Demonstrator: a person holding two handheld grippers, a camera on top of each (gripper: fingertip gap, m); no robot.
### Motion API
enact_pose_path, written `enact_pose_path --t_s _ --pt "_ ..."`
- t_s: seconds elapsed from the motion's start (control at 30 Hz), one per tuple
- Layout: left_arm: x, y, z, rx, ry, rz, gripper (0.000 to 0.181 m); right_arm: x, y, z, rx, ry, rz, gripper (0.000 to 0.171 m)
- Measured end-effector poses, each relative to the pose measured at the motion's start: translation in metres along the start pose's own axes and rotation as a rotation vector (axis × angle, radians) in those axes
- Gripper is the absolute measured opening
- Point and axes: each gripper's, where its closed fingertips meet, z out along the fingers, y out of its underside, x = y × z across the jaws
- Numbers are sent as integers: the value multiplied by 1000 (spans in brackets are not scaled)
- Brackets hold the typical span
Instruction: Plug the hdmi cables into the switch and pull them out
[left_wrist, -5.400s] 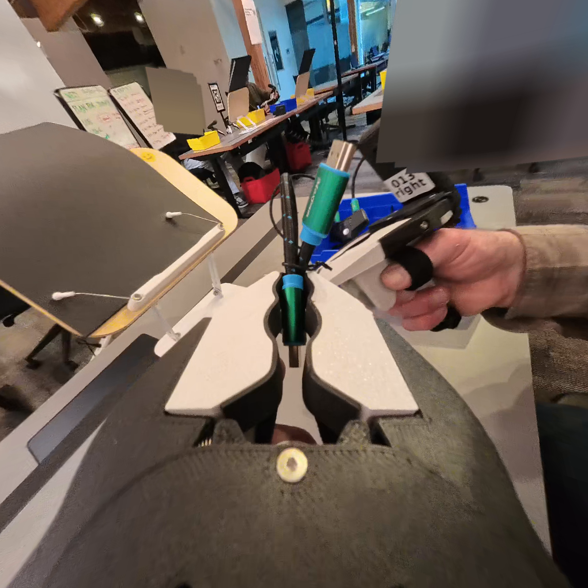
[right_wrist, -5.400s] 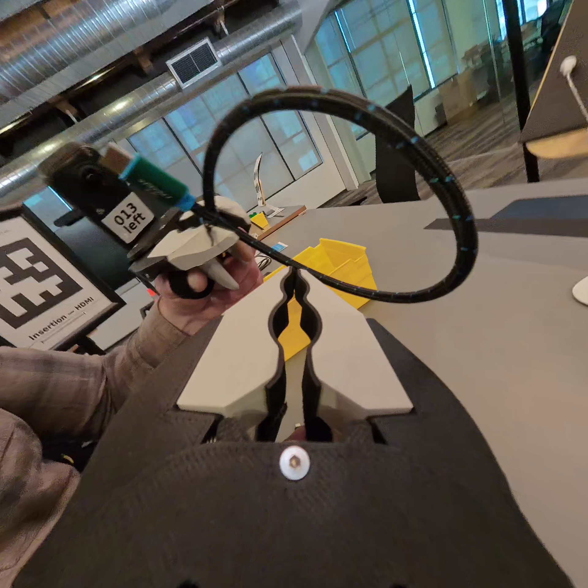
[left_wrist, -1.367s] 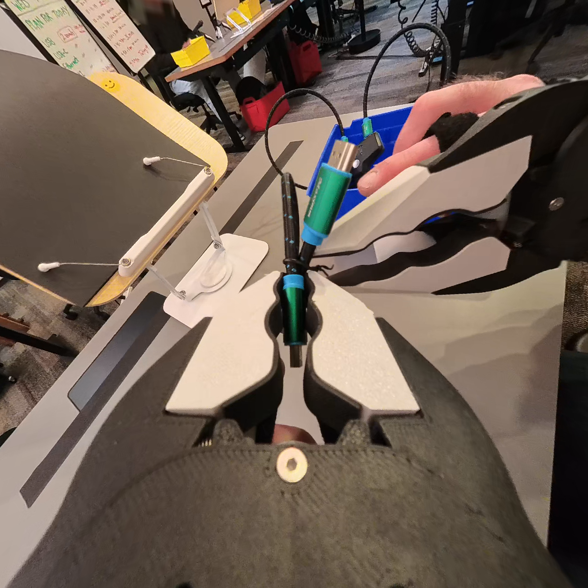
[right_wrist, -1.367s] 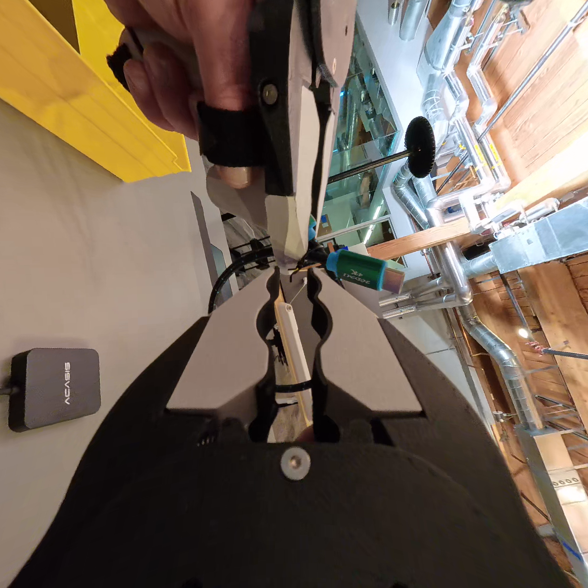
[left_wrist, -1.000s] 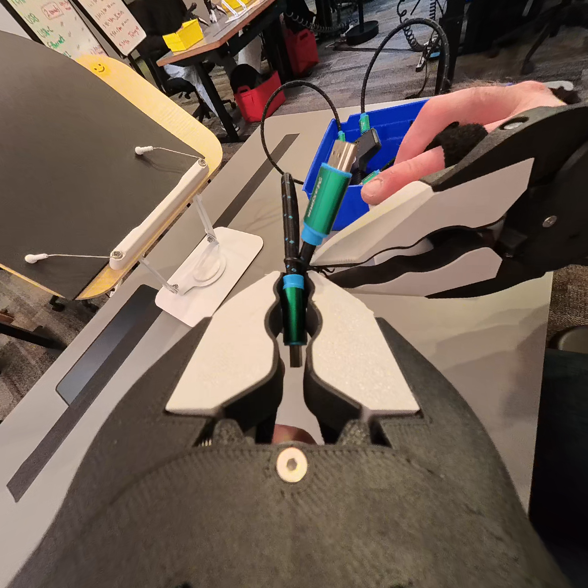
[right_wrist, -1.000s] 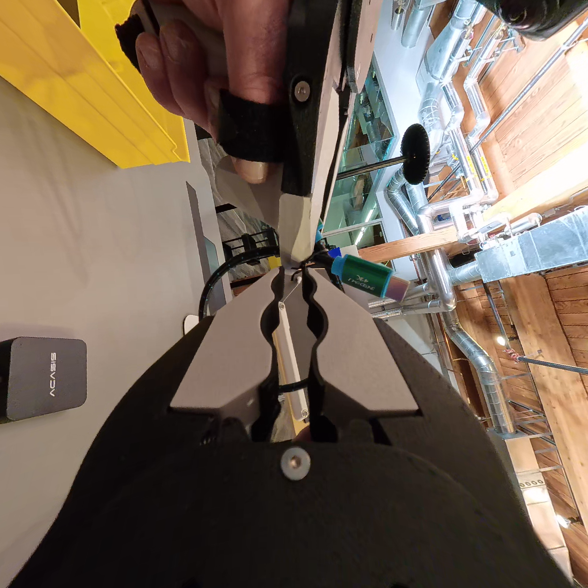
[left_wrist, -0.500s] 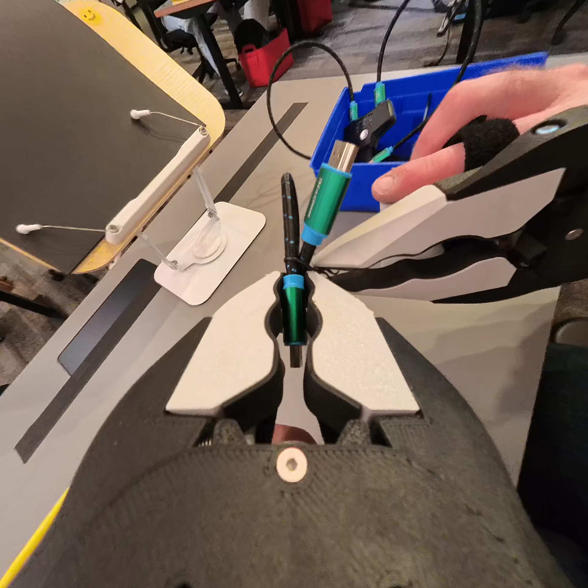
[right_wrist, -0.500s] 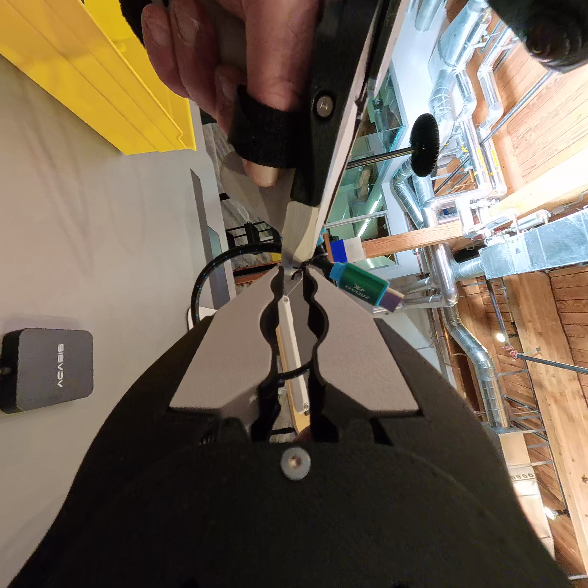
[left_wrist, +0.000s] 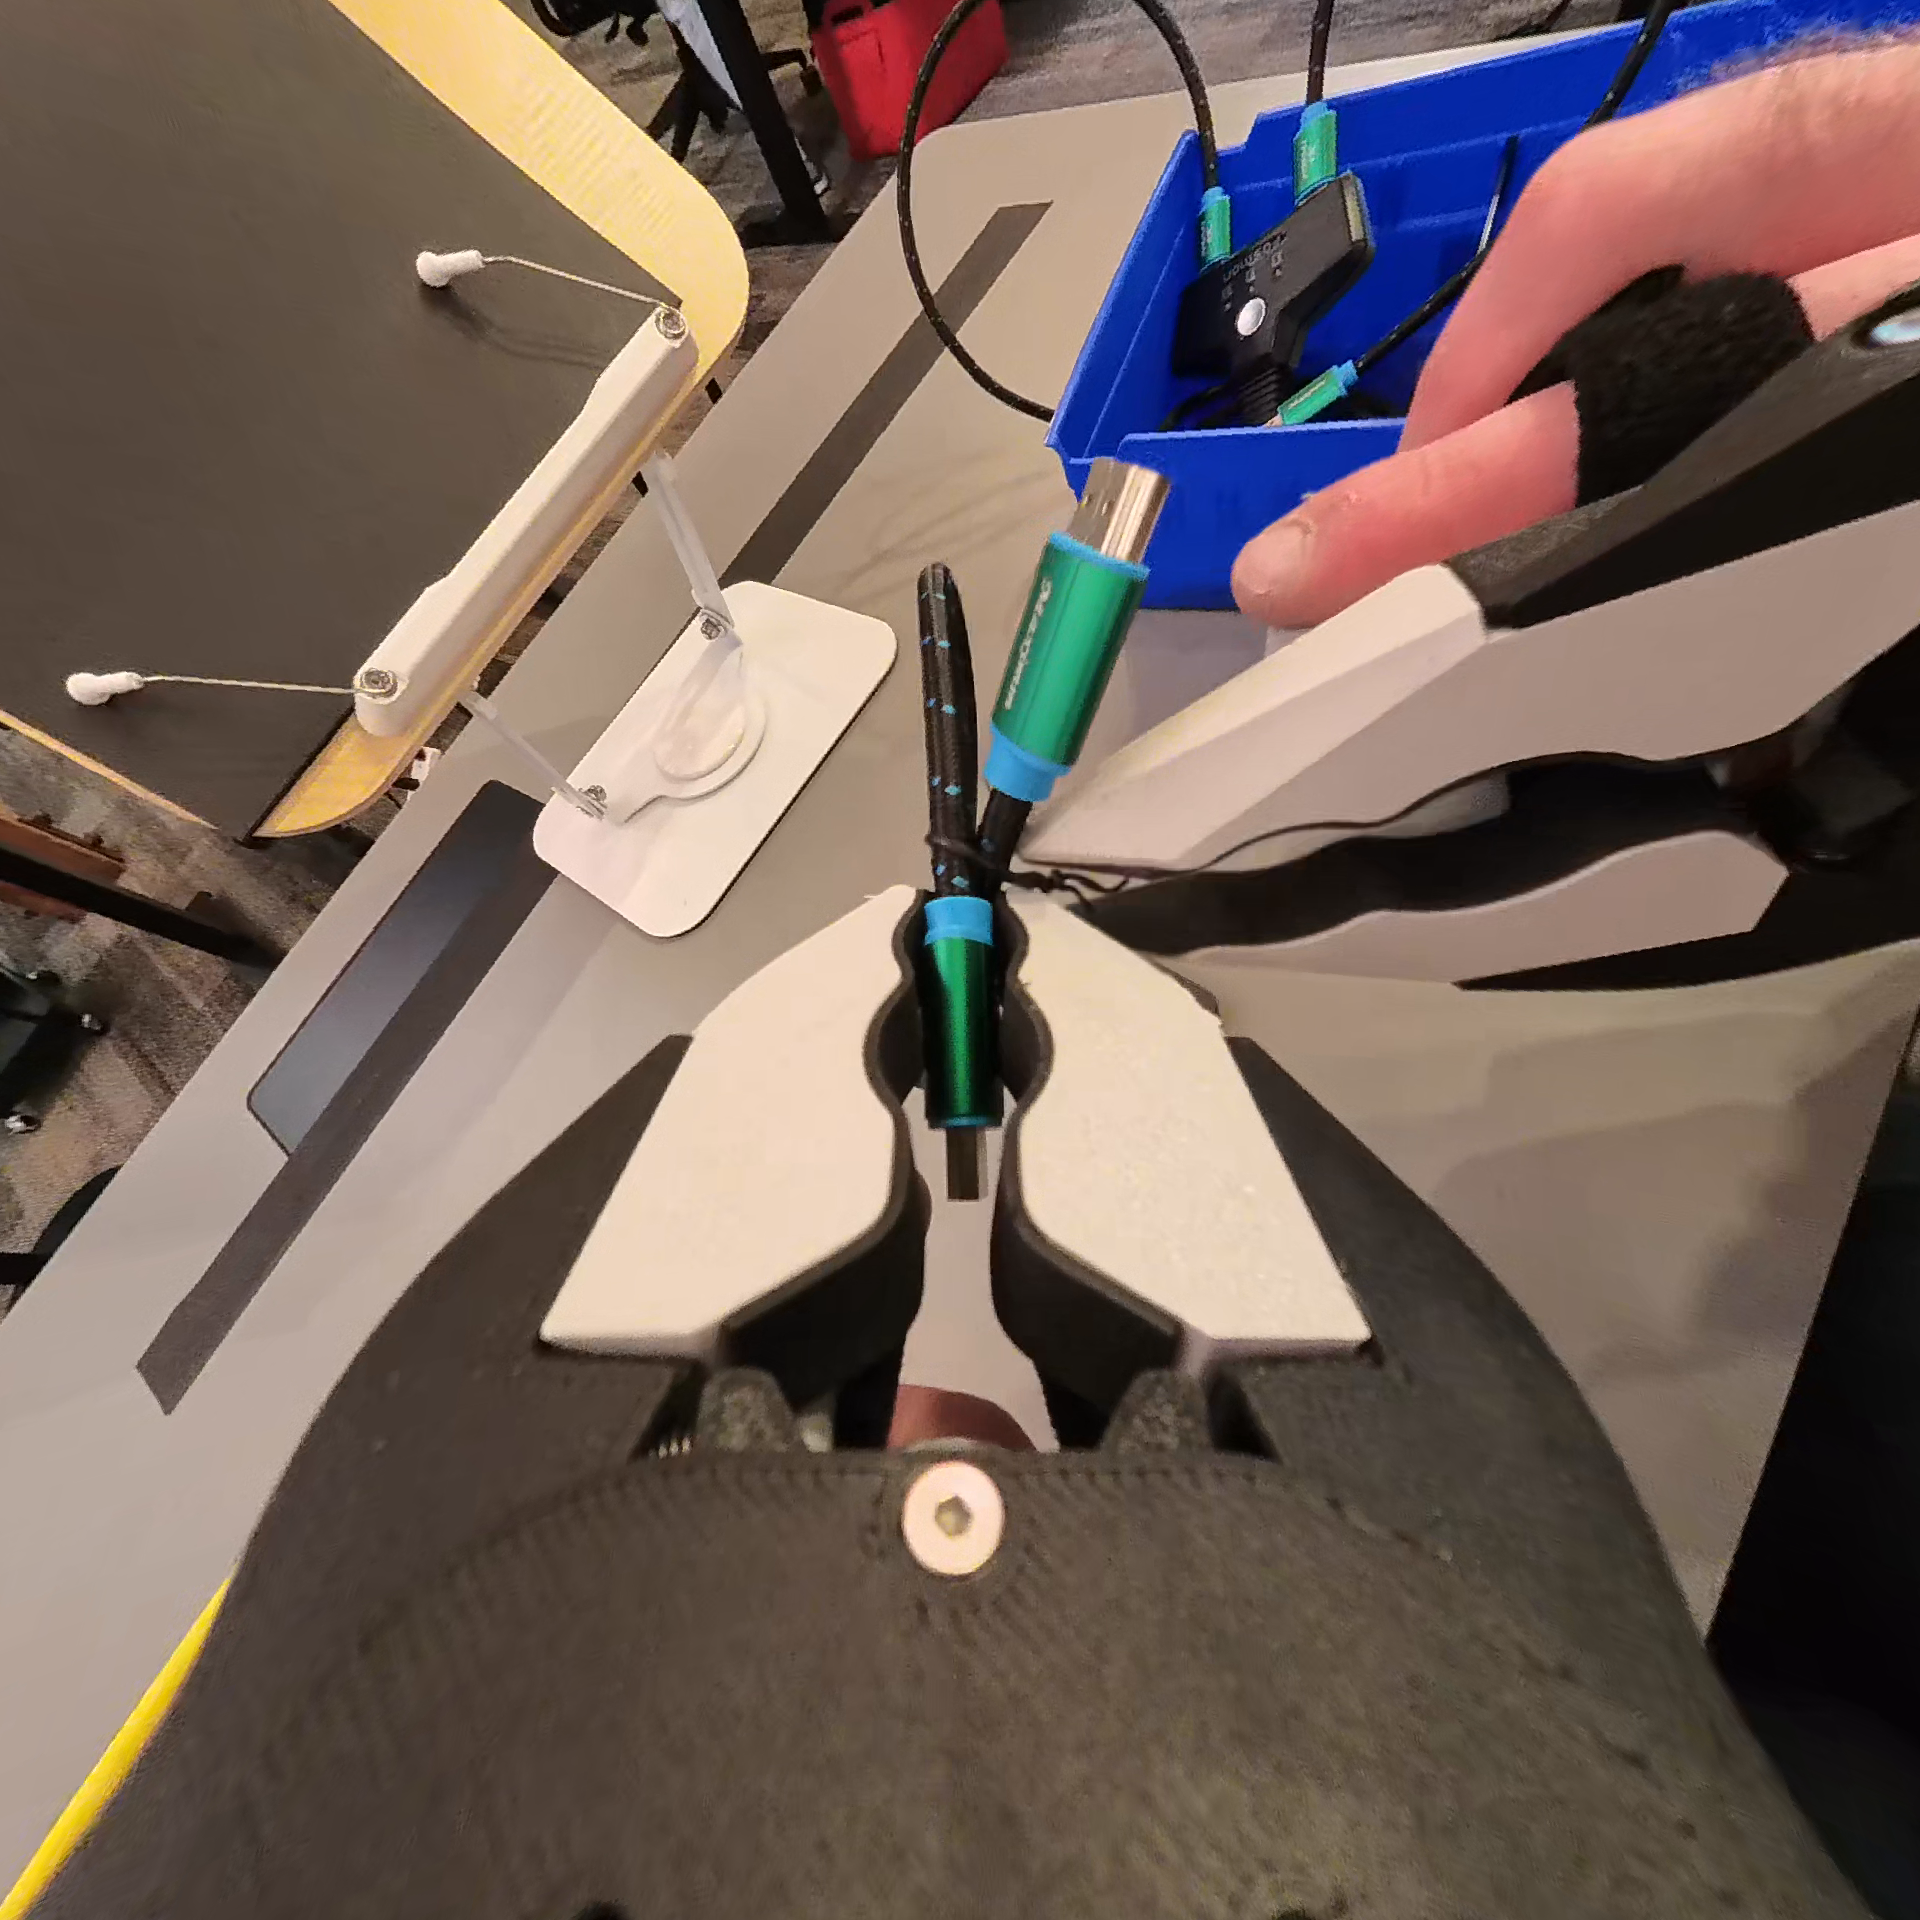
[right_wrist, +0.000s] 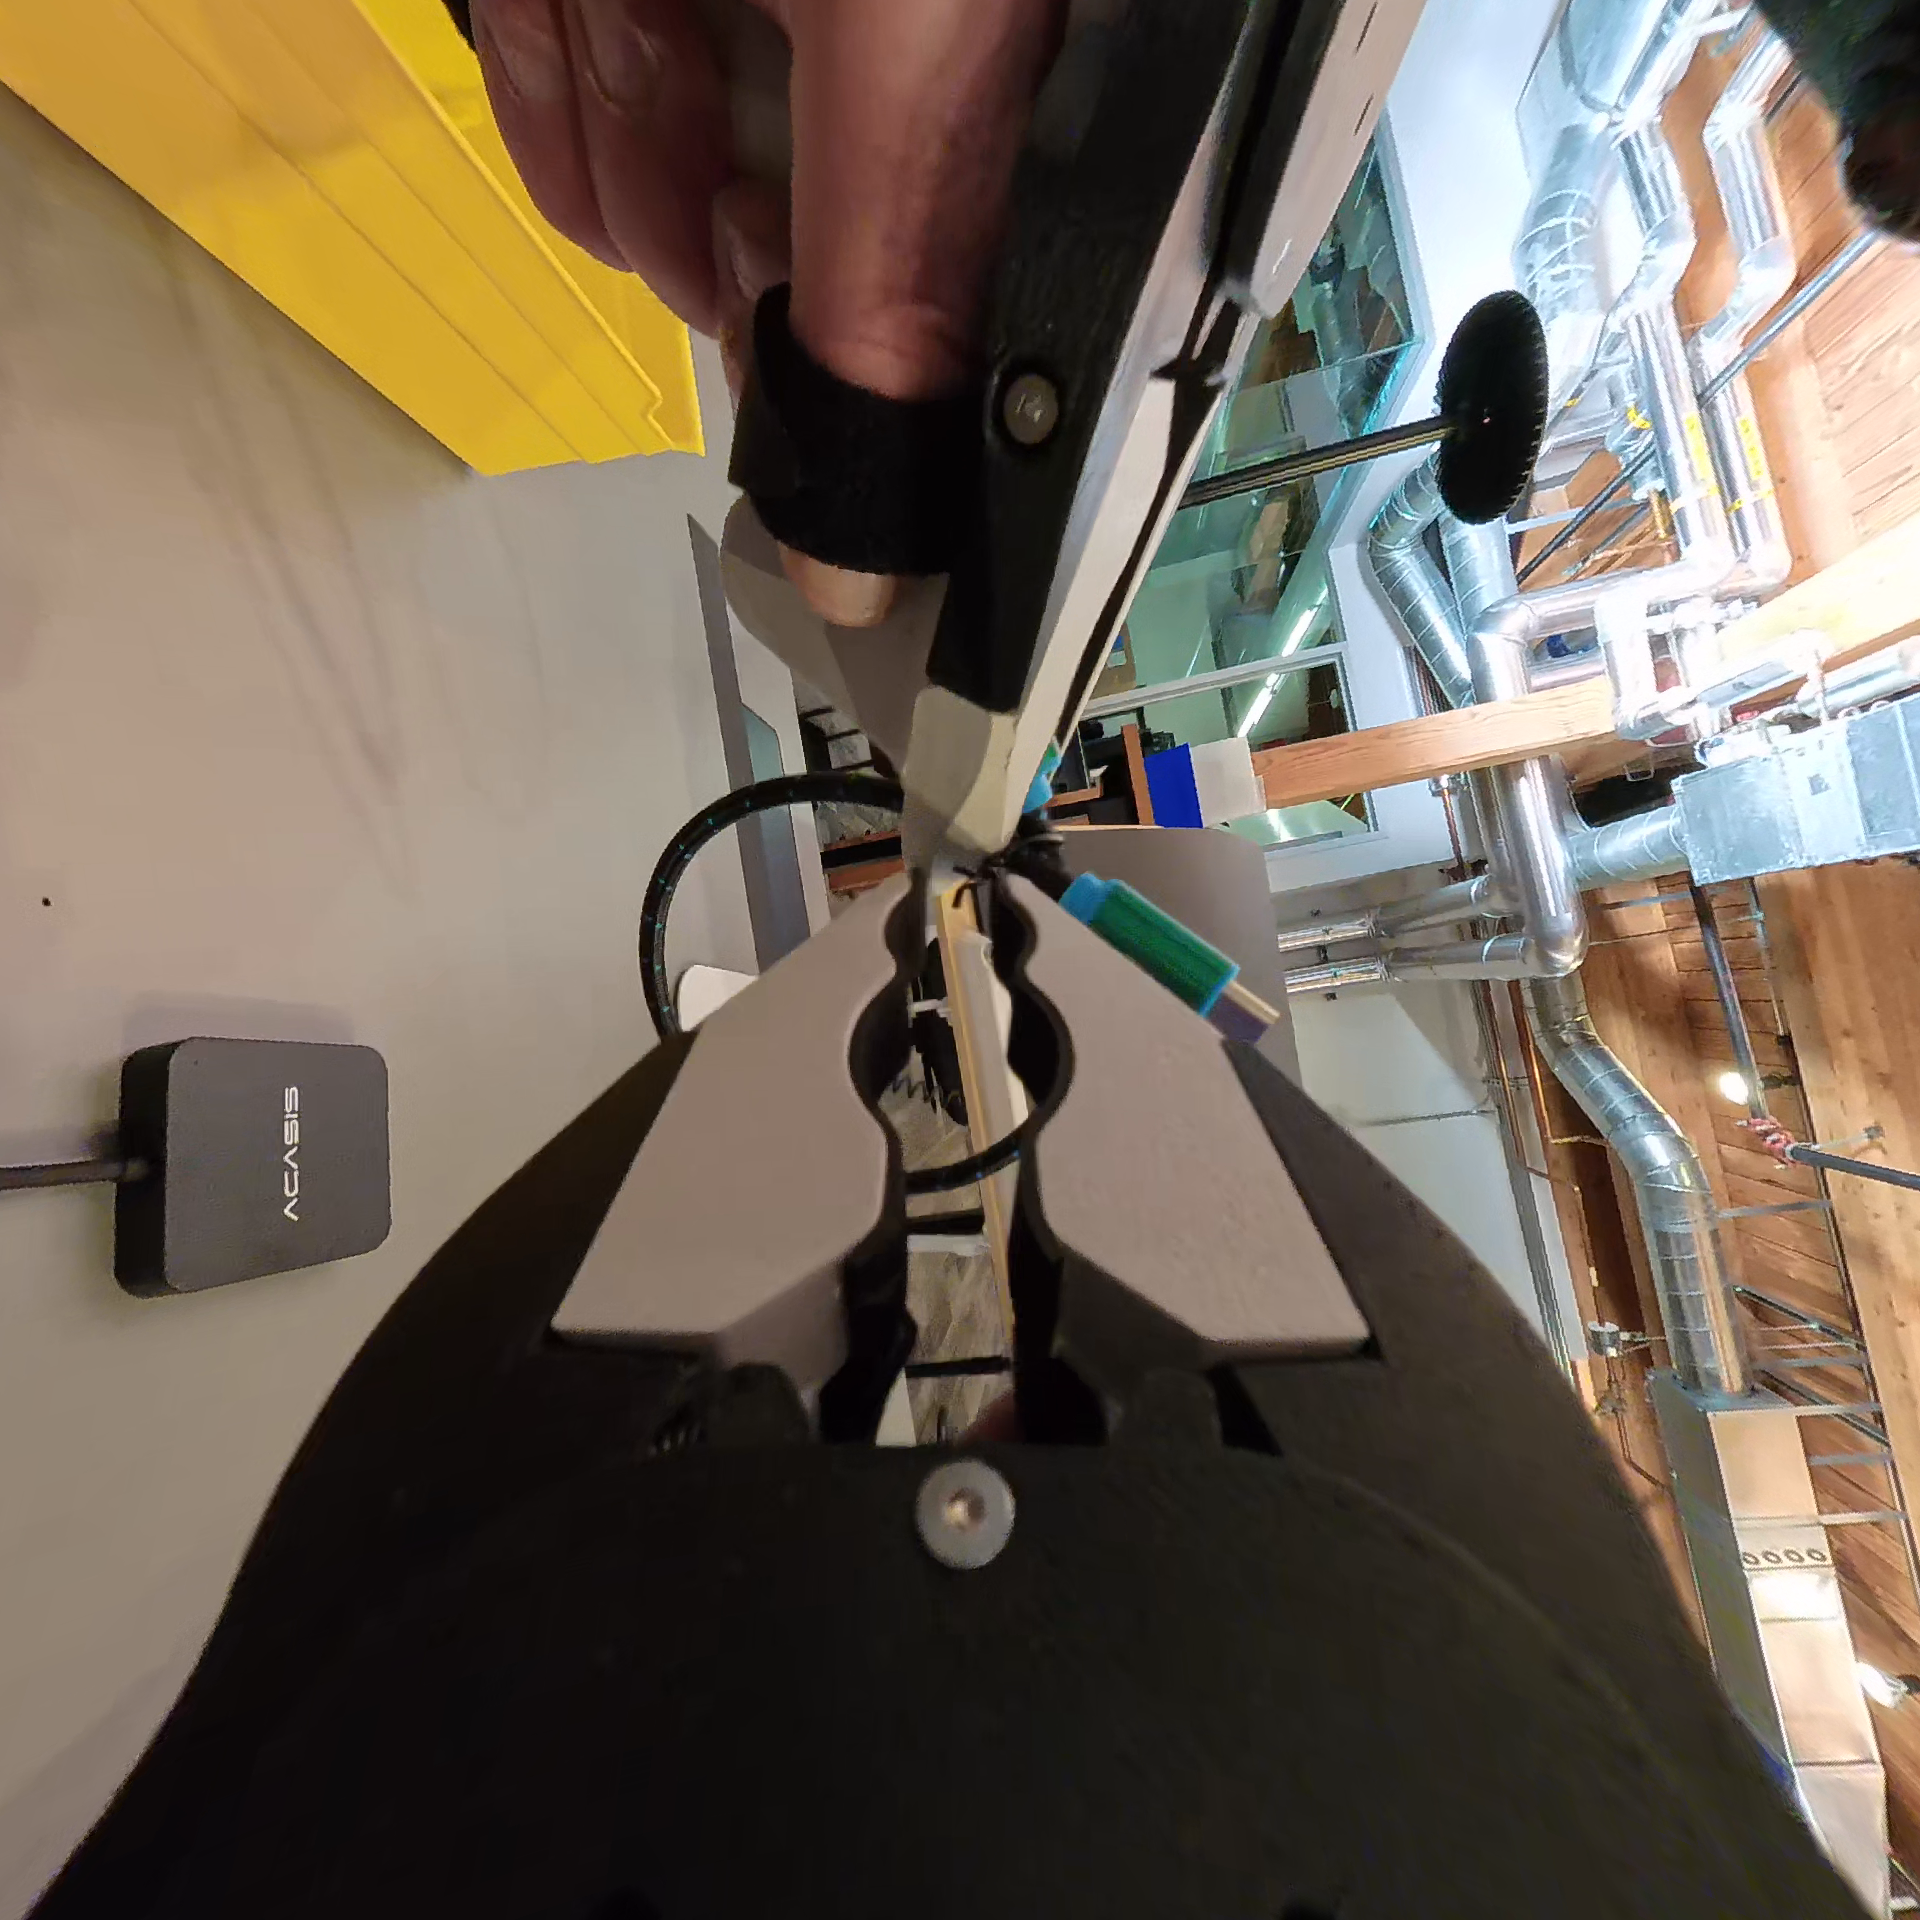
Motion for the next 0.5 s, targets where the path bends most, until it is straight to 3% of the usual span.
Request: enact_pose_path --t_s 0.5 --pt "-2 3 -1 -16 -8 0 8 -3 1 1 -16 -25 4 3"
